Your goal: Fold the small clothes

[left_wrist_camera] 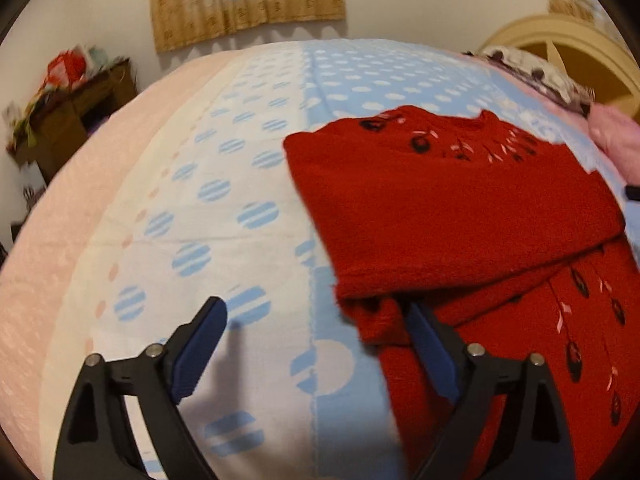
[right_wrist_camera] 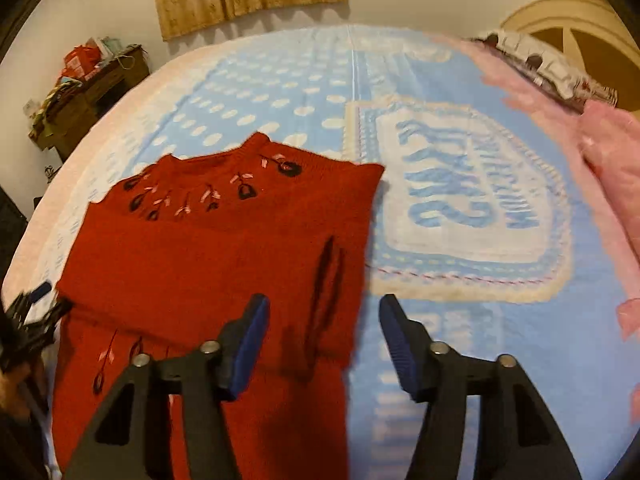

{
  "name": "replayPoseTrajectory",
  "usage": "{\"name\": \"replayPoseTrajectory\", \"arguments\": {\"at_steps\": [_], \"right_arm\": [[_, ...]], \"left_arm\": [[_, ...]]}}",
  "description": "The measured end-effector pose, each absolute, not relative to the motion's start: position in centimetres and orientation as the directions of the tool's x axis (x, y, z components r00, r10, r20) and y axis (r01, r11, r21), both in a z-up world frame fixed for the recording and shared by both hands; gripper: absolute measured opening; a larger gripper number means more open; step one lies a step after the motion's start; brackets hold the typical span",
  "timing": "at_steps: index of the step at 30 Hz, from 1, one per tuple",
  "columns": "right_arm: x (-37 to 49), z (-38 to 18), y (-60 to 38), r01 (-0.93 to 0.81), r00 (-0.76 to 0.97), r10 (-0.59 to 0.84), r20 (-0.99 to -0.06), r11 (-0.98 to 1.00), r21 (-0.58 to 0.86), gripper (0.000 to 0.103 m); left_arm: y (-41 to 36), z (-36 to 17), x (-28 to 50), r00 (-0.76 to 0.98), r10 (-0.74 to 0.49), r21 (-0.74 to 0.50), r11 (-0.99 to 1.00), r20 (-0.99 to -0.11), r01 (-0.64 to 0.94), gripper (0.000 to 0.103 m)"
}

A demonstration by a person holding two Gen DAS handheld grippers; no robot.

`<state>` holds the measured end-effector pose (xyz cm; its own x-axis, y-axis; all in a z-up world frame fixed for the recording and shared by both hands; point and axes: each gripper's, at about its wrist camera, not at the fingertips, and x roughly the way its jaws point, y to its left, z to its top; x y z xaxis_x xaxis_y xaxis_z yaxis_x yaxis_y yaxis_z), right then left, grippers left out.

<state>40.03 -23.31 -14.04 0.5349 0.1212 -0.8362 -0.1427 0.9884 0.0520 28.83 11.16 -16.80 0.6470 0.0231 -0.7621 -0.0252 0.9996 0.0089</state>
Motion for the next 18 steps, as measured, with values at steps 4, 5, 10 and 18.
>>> {"name": "replayPoseTrajectory", "arguments": {"at_steps": [4,5,10,18], "right_arm": [[42.0,-16.6,-21.9,-0.135,0.515,0.053,-0.855,0.991,-0.019,0.010],[41.7,-16.3,-21.6,-0.142,0.535,0.044,-0.844,0.989,-0.039,0.008],[40.0,-13.5,-21.7,-0.141,0.636,-0.008,-0.771,0.982,-0.127,0.007],[41.4,-16.3,-22.9,-0.130,0.573,-0.067,-0.817,0.977,-0.171,0.023]], "left_arm": [[10.9,-17.1,28.4,0.659,0.029,0.013,0.999,-0.752,-0.029,0.096],[11.0,-17.1,28.4,0.659,0.027,0.009,0.999,-0.752,-0.031,0.096],[12.4,-17.5,28.8,0.644,-0.005,-0.058,0.996,-0.765,-0.061,0.101],[12.1,-17.1,28.2,0.649,0.028,-0.023,0.997,-0.760,-0.069,0.102]]}}
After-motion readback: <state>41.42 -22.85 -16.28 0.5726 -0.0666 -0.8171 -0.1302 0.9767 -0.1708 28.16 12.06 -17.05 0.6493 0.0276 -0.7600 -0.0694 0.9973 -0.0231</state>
